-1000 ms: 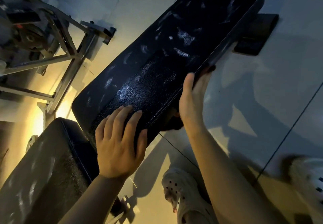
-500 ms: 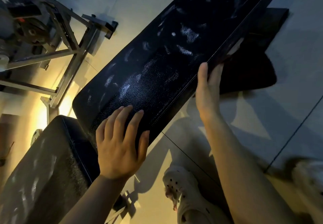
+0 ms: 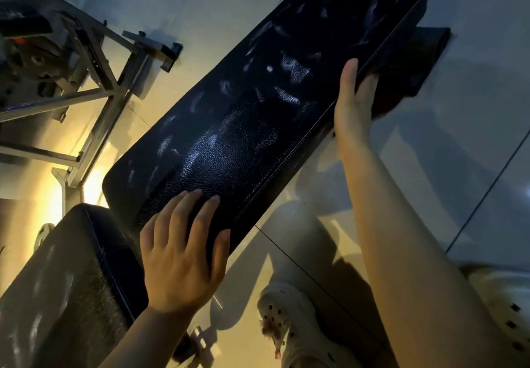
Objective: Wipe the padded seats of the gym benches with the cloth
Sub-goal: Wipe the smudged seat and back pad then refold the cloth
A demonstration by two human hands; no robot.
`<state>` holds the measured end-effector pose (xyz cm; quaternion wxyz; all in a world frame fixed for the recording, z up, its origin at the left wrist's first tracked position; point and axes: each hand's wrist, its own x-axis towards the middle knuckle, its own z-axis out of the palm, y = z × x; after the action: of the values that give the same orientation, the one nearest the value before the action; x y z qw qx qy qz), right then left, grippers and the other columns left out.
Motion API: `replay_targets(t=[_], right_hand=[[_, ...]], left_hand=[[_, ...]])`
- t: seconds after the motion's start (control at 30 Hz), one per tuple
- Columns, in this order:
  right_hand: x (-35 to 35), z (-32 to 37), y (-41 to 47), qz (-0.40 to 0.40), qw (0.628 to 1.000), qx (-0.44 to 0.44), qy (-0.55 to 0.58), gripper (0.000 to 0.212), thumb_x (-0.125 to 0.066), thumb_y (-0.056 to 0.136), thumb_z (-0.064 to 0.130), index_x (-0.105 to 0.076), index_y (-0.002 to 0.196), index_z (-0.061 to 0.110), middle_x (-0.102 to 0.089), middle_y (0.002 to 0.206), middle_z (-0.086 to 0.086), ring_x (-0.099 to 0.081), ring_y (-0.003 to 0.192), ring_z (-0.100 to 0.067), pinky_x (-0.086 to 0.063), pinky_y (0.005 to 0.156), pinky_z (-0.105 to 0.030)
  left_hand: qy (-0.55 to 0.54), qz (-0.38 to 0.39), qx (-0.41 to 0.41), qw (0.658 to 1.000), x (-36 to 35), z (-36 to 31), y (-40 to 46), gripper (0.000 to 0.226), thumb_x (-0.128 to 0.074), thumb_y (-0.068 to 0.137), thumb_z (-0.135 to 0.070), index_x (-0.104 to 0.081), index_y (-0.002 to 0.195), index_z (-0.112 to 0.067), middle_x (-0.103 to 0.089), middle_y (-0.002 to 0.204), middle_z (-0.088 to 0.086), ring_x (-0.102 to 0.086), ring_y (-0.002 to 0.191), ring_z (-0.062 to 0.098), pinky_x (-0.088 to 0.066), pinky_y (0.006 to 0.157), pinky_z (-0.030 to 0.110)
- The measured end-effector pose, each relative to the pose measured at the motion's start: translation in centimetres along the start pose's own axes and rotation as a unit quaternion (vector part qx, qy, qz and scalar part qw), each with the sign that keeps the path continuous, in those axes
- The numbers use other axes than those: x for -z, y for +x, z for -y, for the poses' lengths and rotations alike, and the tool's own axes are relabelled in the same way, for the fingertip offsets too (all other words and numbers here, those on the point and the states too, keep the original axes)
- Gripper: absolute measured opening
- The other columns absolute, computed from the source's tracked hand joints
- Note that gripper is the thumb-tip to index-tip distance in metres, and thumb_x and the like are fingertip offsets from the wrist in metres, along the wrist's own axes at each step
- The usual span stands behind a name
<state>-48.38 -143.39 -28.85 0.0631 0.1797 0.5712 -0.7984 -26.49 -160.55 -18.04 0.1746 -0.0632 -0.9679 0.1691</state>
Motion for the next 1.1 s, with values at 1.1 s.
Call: replay_targets(t=[1.1], right_hand=[[-0.6,-1.2,-2.9,0.046,0.996,0.061,-0.054,0.079,-0.031,0.100,0.054,0.009,0.155,0.012,0.012,0.164,-0.005,0.009,0.149,-0.012,0.004,0.116,-0.023]], left_hand=[[-0.002,0.039,0.027,0.999,0.4,-0.2,0.1,0.047,-0.031,0.099,-0.048,-0.051,0.127,-0.016,-0.059,0.126,0.015,-0.049,0.121,0.033,-0.036,0.092,0.046]])
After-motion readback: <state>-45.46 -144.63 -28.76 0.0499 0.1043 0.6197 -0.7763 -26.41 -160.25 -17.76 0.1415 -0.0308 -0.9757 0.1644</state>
